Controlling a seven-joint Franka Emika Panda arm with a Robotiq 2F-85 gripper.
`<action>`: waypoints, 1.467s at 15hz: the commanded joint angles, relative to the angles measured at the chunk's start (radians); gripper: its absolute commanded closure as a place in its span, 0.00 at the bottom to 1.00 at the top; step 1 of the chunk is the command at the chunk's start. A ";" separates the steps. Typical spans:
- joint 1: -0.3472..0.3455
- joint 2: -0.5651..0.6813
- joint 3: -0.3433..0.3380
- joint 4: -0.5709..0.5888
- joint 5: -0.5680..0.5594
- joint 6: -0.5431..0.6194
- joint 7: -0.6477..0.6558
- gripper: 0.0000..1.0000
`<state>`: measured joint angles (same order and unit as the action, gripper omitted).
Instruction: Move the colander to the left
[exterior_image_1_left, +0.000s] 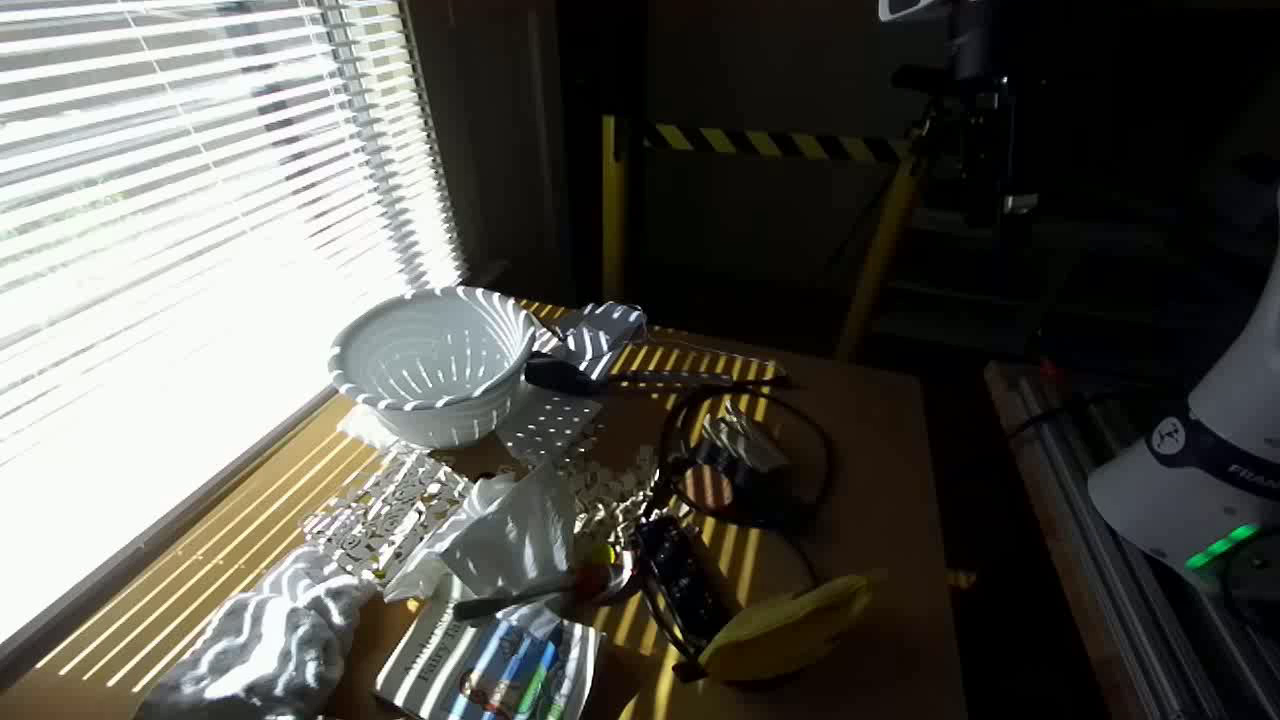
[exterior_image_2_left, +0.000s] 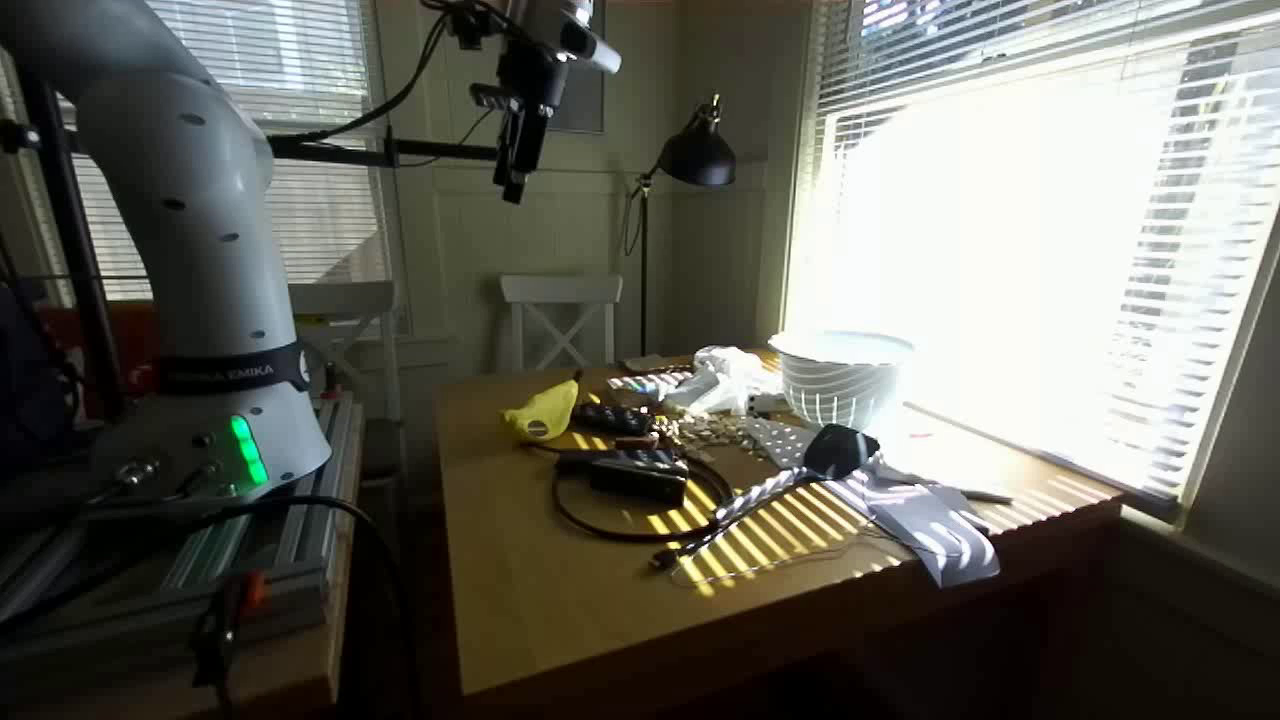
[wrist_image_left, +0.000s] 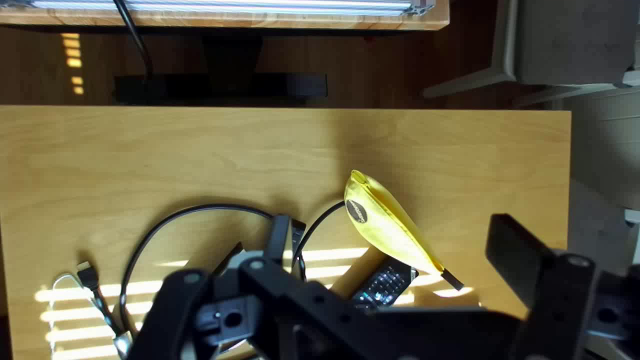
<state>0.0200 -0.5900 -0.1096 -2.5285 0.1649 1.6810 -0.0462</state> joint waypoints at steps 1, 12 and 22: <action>-0.022 0.002 0.018 0.002 0.008 -0.003 -0.009 0.00; -0.022 0.002 0.018 0.002 0.008 -0.003 -0.009 0.00; -0.048 0.088 0.003 0.069 -0.008 0.088 -0.017 0.00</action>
<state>0.0036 -0.5820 -0.1020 -2.5238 0.1632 1.7184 -0.0456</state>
